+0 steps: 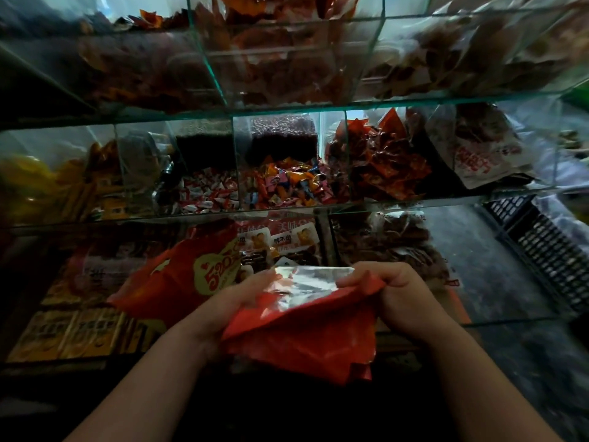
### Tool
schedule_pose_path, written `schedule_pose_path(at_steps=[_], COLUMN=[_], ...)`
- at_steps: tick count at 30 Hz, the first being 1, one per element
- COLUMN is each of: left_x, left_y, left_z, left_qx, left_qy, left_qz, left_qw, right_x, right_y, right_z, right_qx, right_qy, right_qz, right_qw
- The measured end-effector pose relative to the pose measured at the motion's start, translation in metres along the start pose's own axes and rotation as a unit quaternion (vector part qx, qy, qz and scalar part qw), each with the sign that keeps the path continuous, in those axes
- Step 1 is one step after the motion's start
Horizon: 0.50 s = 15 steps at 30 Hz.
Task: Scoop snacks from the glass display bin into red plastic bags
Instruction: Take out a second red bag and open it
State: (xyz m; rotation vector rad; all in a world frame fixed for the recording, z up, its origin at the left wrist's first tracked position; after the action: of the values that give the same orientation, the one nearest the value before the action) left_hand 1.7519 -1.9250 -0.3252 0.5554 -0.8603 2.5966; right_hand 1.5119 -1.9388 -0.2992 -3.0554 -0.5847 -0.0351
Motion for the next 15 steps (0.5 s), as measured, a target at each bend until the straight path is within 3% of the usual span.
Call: schedule_pose_path(at_steps=[2, 4, 6, 8, 10, 13, 15], left_x=[0.009, 0.008, 0.003, 0.005, 0.013, 0.022, 0.03], left_y=[-0.005, -0.007, -0.006, -0.005, -0.001, 0.012, 0.025], left_z=[-0.008, -0.006, 0.006, 0.019, 0.025, 0.03, 0.028], left_qx=[-0.061, -0.032, 0.041, 0.105, 0.152, 0.229, 0.262], left_qy=[0.066, 0.122, 0.183, 0.286, 0.333, 0.313, 0.263], left_qz=[-0.059, -0.068, -0.023, -0.002, 0.014, 0.118, 0.151], left_qw=[0.994, 0.99, 0.982, 0.952, 0.93, 0.914, 0.916], right_x=[-0.002, -0.007, -0.012, -0.019, -0.029, -0.039, -0.028], right_y=[0.0, -0.002, -0.006, -0.017, -0.018, -0.012, -0.01], right_z=[-0.007, -0.011, -0.006, 0.001, 0.003, 0.007, 0.011], right_qx=[-0.053, -0.071, -0.004, 0.081, 0.118, 0.114, 0.11], right_qy=[-0.042, -0.081, -0.075, 0.023, 0.135, 0.069, 0.092], right_qz=[0.008, -0.016, -0.135, -0.246, -0.195, 0.039, 0.04], right_qw=[0.998, 0.994, 0.988, 0.966, 0.964, 0.99, 0.989])
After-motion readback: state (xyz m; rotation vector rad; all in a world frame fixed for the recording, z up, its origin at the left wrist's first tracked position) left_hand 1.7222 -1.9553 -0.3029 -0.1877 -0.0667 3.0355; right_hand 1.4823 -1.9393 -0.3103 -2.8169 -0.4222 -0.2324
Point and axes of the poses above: each hand's wrist, its own y-axis towards the middle knuckle, its own x-axis out of the palm, z = x × y, the point moved 5 cm from there along y, towards the middle knuckle, and after that the axes turned 6 degrees about -z, right-handed, at the moved point
